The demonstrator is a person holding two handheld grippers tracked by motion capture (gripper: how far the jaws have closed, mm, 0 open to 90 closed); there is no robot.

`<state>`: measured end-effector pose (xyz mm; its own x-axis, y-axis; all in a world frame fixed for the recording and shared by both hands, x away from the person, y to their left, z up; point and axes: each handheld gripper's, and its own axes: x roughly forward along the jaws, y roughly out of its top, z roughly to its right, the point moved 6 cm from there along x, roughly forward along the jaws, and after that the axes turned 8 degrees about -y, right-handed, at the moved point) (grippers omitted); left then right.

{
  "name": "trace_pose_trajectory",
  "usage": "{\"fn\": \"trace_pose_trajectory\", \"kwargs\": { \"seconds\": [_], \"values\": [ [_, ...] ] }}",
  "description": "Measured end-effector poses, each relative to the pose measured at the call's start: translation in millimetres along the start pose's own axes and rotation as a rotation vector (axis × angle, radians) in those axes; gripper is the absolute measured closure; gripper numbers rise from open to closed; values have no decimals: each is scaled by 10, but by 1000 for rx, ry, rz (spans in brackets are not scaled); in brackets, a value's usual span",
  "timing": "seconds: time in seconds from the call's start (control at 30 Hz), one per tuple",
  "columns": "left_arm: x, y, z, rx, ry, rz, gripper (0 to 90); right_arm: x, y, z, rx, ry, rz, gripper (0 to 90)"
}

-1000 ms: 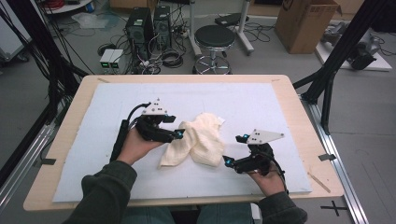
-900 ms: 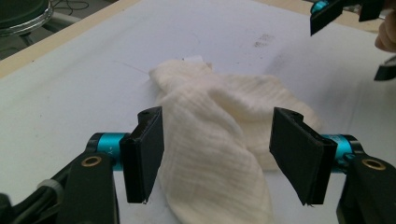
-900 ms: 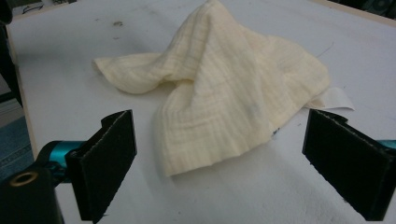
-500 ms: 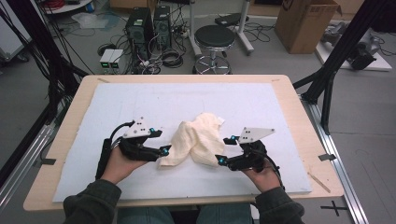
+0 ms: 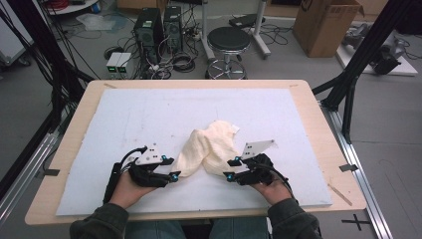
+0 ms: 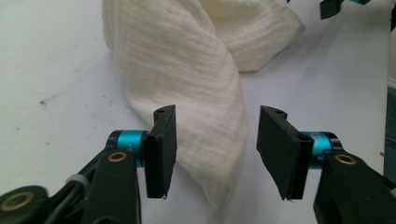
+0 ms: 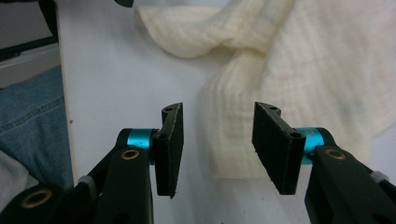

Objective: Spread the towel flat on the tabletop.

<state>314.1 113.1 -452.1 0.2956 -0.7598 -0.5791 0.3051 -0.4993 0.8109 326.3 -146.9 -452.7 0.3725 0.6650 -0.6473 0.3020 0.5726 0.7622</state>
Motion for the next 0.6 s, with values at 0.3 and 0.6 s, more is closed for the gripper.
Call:
{"fn": "trace_pose_trajectory", "kwargs": {
  "seconds": [0.3, 0.6],
  "values": [
    [114, -143, -76, -21, -6, -92, 661, 293, -93, 67, -34, -1, -128, 670],
    [145, -198, -142, -34, 0, -110, 778, 316, -88, 122, -17, 2, -123, 797]
  ]
}}
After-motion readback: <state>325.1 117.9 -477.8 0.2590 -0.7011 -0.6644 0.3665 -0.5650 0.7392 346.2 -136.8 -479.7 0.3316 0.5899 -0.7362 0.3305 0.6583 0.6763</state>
